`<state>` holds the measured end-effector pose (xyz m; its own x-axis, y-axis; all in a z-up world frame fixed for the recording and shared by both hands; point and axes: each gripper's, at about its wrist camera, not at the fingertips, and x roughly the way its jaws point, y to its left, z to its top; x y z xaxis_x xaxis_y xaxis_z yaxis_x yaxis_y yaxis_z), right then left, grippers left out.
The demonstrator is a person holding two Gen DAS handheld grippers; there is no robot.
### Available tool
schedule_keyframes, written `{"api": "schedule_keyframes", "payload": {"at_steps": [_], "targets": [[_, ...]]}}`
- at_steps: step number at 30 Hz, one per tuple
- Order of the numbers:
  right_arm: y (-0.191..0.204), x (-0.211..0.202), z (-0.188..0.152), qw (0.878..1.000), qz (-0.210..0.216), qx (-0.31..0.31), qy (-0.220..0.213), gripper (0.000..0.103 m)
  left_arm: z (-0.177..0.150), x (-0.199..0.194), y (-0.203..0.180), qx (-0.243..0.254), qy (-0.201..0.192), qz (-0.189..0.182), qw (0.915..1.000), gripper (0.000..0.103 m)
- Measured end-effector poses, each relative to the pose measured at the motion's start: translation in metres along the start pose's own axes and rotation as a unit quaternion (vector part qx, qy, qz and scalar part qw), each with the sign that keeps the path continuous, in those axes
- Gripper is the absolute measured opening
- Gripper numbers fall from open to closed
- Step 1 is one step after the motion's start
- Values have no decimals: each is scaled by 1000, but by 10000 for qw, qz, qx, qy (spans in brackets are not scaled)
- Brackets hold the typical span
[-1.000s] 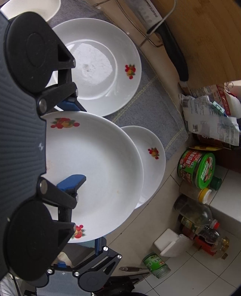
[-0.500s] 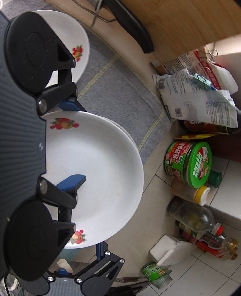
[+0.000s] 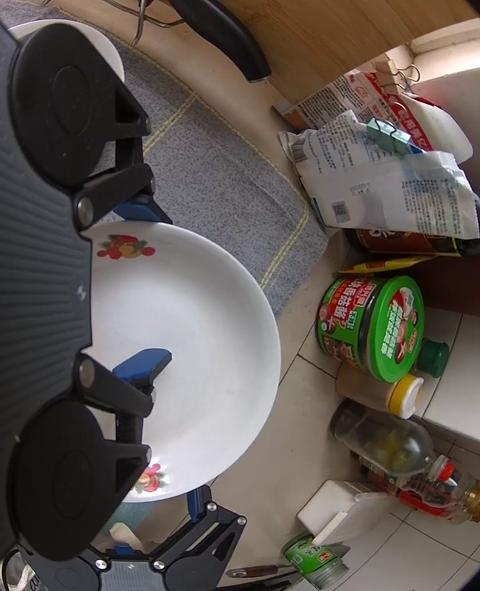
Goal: Organize plates and bowls
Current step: 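Lower the held plate onto the other plate and open the left tool, then withdraw the left tool and reach toward another flowered white plate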
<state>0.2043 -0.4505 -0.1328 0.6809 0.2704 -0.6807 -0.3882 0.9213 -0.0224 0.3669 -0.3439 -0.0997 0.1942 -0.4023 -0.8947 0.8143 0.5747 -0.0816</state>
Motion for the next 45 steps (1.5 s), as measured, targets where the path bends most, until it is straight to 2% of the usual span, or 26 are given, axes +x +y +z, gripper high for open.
{"api": "schedule_keyframes", "payload": {"at_steps": [3,10,15,18,29,34,39,45], "targets": [[-2,2,1,10000,34,-9,27,103,-1,3,-2,117,39,86,9999,69],[-2,3,4,9999,38,-1,132,103,1,9,2,31,117,86,9999,71],[-3,3,6,9997,72,17,232,103,1,14,-4,235,187,339,9990,72],[-3,2,5,9997,70,19,233,103,1,15,-1,188,184,296,9992,72],[0,-8,-1,9995,15,-35,313,103,0,19,-13,535,239,372,9976,75],[-5,-9,-12,9988,-67,127,463,103,1,12,-16,582,111,501,9970,78],[-12,-26,-16,9990,-155,338,242,103,-2,-9,-15,423,-133,624,9971,84],[-9,-41,-10,9970,-599,435,-231,103,-13,-55,-17,-97,-843,700,9939,92]]}}
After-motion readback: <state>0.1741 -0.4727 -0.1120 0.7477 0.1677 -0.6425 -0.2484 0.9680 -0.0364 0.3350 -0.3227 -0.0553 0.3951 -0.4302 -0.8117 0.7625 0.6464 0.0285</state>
